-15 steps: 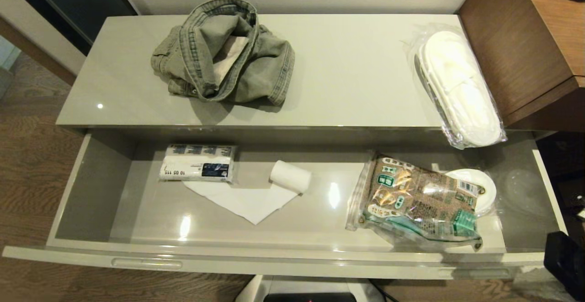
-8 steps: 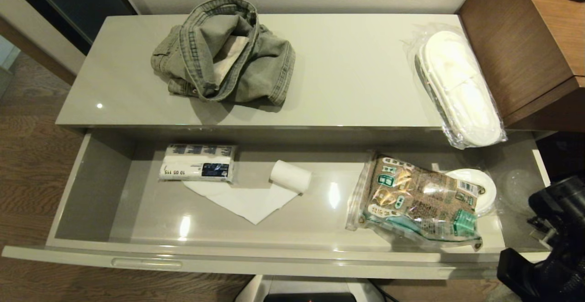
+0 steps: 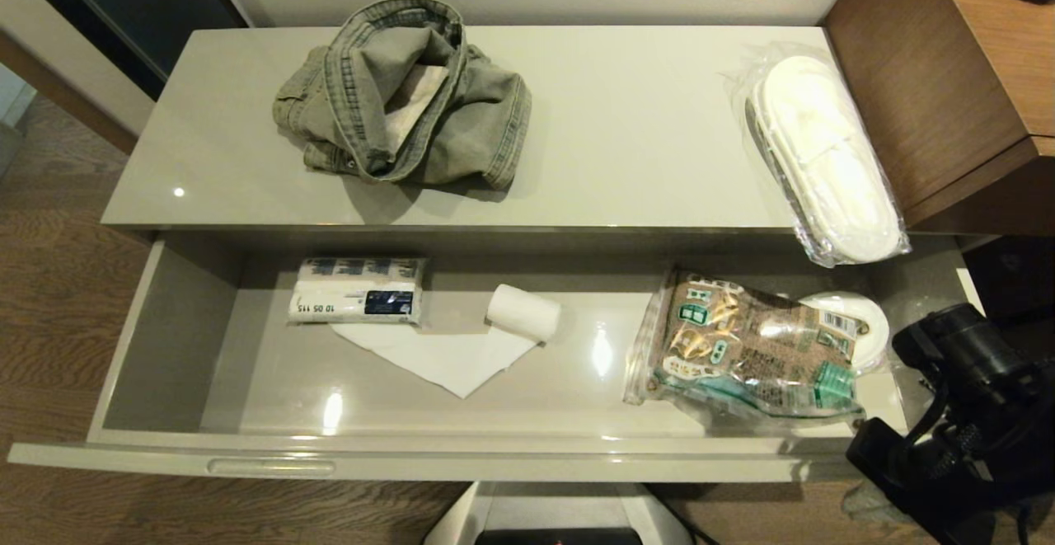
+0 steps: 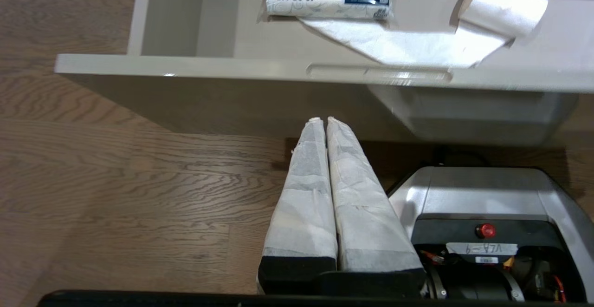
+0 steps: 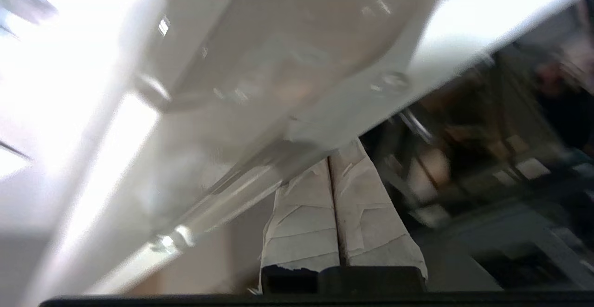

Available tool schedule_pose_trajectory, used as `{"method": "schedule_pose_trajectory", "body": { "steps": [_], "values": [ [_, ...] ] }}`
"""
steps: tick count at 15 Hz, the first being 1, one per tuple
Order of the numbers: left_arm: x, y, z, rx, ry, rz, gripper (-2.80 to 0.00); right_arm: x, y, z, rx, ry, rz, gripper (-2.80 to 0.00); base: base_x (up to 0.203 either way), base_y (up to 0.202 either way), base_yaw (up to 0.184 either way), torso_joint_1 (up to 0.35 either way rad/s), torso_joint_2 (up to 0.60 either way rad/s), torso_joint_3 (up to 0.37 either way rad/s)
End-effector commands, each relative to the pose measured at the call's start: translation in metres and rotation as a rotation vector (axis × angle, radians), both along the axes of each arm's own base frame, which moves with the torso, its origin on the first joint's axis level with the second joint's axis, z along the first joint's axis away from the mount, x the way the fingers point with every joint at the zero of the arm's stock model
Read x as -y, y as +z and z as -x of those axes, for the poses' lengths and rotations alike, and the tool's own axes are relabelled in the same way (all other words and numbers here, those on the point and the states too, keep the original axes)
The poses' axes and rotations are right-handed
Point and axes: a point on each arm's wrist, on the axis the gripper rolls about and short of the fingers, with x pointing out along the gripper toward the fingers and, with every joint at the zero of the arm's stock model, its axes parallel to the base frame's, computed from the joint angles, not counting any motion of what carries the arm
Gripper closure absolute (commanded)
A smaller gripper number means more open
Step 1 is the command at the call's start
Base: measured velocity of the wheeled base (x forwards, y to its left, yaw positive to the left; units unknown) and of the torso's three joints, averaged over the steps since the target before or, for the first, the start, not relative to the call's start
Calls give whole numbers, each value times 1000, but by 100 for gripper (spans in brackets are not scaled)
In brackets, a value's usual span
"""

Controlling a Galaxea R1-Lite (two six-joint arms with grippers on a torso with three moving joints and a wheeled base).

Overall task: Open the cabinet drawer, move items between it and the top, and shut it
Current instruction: Close the drawer

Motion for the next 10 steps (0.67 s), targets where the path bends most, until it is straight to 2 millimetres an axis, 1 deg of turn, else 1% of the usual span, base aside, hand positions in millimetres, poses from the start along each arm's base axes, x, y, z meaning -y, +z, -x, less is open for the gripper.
{"method": "schedule_pose_trajectory", "body": {
  "steps": [1, 2, 3, 5, 7, 8, 10],
  "values": [
    [0, 0, 0, -2, 0, 0, 0, 3, 16, -7, 105, -50, 1, 0, 0, 0, 0, 0, 0, 0],
    [0, 0, 0, 0, 0, 0, 0, 4, 24, -6, 143, -55, -9, 0, 0, 0, 0, 0, 0, 0],
    [0, 0, 0, -2, 0, 0, 0, 4, 38, -4, 204, -60, -24, 0, 0, 0, 0, 0, 0, 0],
    [0, 0, 0, -2, 0, 0, 0, 5, 58, 2, 290, -60, -49, 0, 0, 0, 0, 0, 0, 0],
    [0, 0, 0, -2, 0, 0, 0, 5, 63, 2, 312, -54, -63, 0, 0, 0, 0, 0, 0, 0],
    [0, 0, 0, -2, 0, 0, 0, 5, 75, 8, 362, -40, -90, 0, 0, 0, 0, 0, 0, 0],
    [0, 0, 0, -2, 0, 0, 0, 8, 105, 31, 500, -1, -152, 0, 0, 0, 0, 0, 0, 0]
  ]
}}
